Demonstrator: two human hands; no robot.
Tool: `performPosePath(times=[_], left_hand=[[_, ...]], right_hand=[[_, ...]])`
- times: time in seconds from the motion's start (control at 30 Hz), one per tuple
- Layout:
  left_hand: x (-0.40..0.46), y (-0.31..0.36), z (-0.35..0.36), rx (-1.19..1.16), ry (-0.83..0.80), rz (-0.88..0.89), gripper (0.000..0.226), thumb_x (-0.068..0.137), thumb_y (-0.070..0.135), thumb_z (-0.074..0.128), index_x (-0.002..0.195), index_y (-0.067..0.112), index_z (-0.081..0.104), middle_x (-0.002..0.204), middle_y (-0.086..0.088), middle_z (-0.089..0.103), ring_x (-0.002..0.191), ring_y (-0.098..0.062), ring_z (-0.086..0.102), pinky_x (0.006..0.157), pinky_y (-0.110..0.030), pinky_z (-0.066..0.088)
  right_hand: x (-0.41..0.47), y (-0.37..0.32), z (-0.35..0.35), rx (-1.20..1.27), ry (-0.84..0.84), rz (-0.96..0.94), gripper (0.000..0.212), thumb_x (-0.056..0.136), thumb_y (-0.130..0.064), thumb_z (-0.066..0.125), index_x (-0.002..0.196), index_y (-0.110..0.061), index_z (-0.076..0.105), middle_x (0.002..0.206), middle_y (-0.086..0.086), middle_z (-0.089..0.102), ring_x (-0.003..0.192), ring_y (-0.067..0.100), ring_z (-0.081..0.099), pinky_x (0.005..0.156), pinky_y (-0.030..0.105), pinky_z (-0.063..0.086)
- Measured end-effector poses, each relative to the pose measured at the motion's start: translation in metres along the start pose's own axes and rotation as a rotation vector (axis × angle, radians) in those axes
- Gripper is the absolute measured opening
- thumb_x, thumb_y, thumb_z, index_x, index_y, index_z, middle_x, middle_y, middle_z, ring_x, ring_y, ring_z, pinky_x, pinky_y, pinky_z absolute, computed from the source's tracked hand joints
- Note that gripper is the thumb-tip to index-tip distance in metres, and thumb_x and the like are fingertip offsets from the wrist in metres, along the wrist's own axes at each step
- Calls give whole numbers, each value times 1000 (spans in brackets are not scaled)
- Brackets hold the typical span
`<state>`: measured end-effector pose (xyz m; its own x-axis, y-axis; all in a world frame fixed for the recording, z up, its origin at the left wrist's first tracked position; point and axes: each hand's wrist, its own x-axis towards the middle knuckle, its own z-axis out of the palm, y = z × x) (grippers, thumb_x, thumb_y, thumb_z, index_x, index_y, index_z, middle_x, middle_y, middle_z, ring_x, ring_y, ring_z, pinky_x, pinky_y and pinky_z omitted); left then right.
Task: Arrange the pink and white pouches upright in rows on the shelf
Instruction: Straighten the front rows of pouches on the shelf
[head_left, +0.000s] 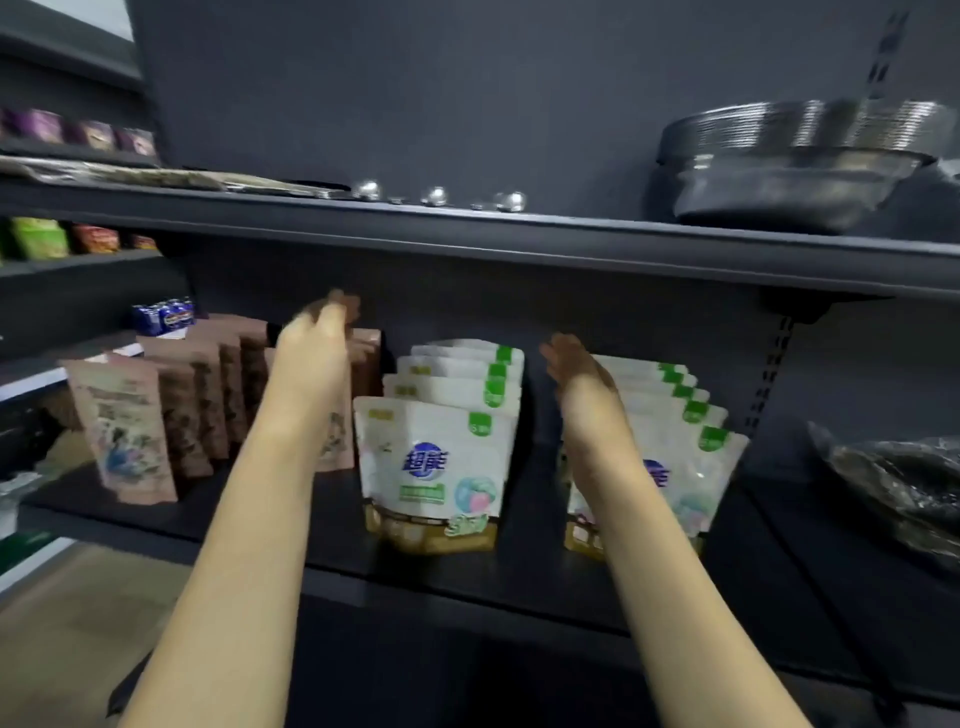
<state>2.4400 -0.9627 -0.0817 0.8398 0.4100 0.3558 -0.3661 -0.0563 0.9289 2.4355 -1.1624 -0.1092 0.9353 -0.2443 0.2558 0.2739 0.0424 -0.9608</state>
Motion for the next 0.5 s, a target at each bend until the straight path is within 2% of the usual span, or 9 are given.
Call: performPosePath(times=[0.07,0.1,0.13,0.17,0.23,0.27,0.33,0.4,0.5], left_hand=[[17,-15,-16,-30,-39,-60,27,98,28,36,109,16,58,116,-6,61,114,-23,55,98,-32,39],[25,-21,-22,-58,-71,-86,32,98,27,37,116,11,59,120,-6,60,117,-21,55,96,-29,38],[31,-25,-28,-79,-108,-130,38,96,27,39,125,9,56,126,-5,59,120,-18,53,95,-27,37],[37,-29,-33,-91,-150,-170,46,93,30,41,133,10,50,131,-3,56,122,-17,51,95,-26,34],[42,-39,-38,-94,-248,-224,53,92,41,39,138,14,45,130,3,53,121,-13,50,94,-24,33],[40,-45,-39,-106,-302,-233,51,96,42,33,135,13,47,128,4,53,117,-10,51,93,-21,34],[34,-63,-40,-139,-375,-289,53,101,40,17,136,12,45,136,1,48,120,-9,48,98,-19,31],[31,-90,-38,-150,-419,-349,59,100,45,12,141,13,40,146,-1,40,134,-14,38,108,-26,25],[27,-125,-32,-143,-431,-420,59,98,51,18,140,15,40,140,-3,49,128,-19,46,103,-34,38]], right_hand=[[2,9,17,15,42,32,24,98,-31,39,98,-28,63,104,-9,65,97,9,59,88,25,44],[0,12,25,5,60,19,28,99,-29,36,93,-29,63,98,-13,63,92,7,57,84,23,42],[-1,16,30,-13,70,-7,31,100,-28,33,99,-29,63,98,-14,61,91,6,55,83,23,40],[0,23,34,-1,96,-17,34,101,-29,30,113,-27,61,100,-13,60,91,3,53,82,21,40],[-4,29,42,109,124,44,43,102,-33,25,137,-18,45,110,-12,58,93,-3,53,79,13,40],[-6,34,43,154,130,69,47,102,-37,23,143,-18,37,125,-11,54,106,-1,53,84,12,38],[-10,46,44,175,145,89,54,101,-45,18,147,-20,28,148,-8,38,134,7,39,100,18,28],[-14,58,41,168,147,104,63,95,-57,15,149,-25,25,153,-10,30,139,7,29,106,23,23],[-20,86,33,159,147,198,89,72,-77,24,149,-33,23,149,-16,30,139,6,28,115,33,19]])
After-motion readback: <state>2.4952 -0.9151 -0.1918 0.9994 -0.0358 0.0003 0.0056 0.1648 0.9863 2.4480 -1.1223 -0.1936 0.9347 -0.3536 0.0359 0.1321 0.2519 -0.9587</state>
